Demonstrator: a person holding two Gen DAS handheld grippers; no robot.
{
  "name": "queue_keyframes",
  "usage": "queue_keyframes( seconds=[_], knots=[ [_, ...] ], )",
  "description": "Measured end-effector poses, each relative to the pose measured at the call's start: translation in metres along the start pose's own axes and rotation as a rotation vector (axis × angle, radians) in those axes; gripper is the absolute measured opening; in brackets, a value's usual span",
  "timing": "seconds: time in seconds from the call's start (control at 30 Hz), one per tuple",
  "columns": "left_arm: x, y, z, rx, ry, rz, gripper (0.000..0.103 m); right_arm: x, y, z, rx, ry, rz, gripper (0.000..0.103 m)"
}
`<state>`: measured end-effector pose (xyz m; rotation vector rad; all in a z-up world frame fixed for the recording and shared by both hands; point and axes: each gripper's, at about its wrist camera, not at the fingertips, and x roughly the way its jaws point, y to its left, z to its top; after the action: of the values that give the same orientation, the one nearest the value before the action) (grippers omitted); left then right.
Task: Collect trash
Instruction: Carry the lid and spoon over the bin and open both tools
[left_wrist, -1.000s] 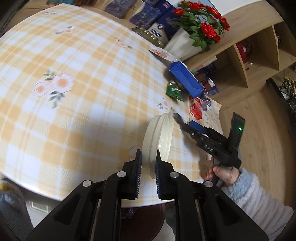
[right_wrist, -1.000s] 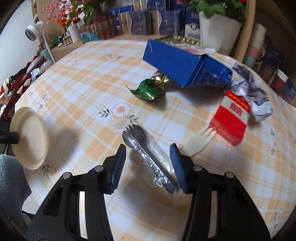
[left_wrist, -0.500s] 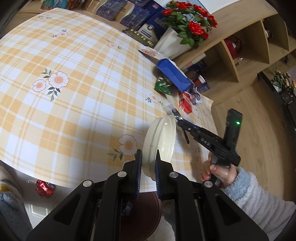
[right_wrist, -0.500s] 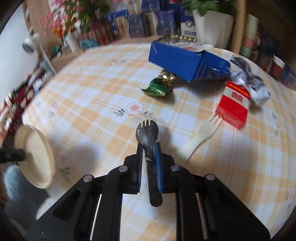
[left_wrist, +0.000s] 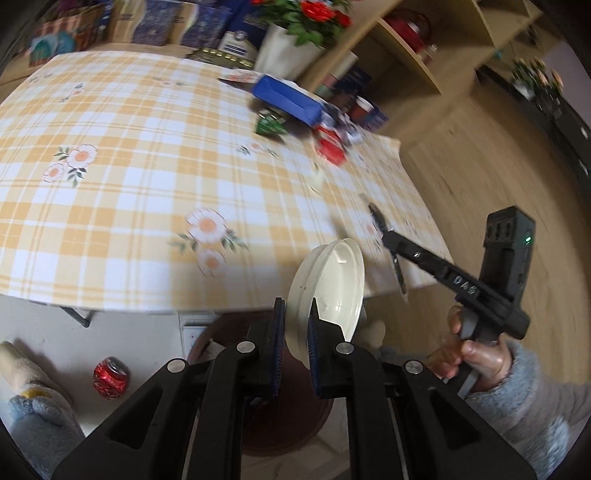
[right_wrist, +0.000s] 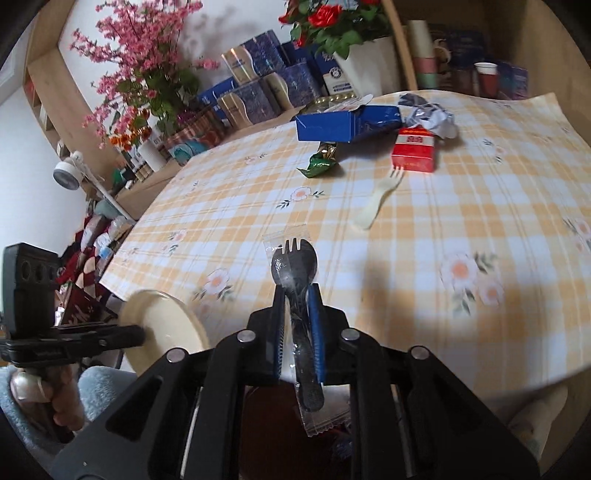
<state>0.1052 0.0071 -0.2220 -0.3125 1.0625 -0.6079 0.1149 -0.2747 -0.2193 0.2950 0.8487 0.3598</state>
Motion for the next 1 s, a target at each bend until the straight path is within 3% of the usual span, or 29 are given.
queue_keyframes(
  seconds=[0.23,0.43,0.6,0.9,0.97,1.0],
  knots=[
    [0.013,-0.014,-0.035,0.068,0.102,0.028,0.011,-0.039,-0.003,-0.038,0.024,-0.008,0.0,0.016],
    [0.029,-0.015,-0.056,0.118,0.177,0.081,0.011,-0.058,-0.013,-0.051,0.071,-0.023,-0.007,0.016],
    [0.048,-0.027,-0.067,0.215,0.241,0.122,0.011,-0.061,-0.01,-0.054,0.05,-0.03,-0.026,0.016],
    [0.079,-0.023,-0.073,0.258,0.322,0.164,0.011,-0.052,-0.009,-0.071,0.073,0.001,-0.014,0.016],
    [0.082,-0.023,-0.074,0.241,0.321,0.146,0.014,-0.049,-0.009,-0.074,0.082,0.015,-0.009,0.016],
    [0.081,-0.021,-0.072,0.231,0.309,0.135,0.027,-0.048,-0.008,-0.076,0.081,0.02,-0.009,0.016]
  ],
)
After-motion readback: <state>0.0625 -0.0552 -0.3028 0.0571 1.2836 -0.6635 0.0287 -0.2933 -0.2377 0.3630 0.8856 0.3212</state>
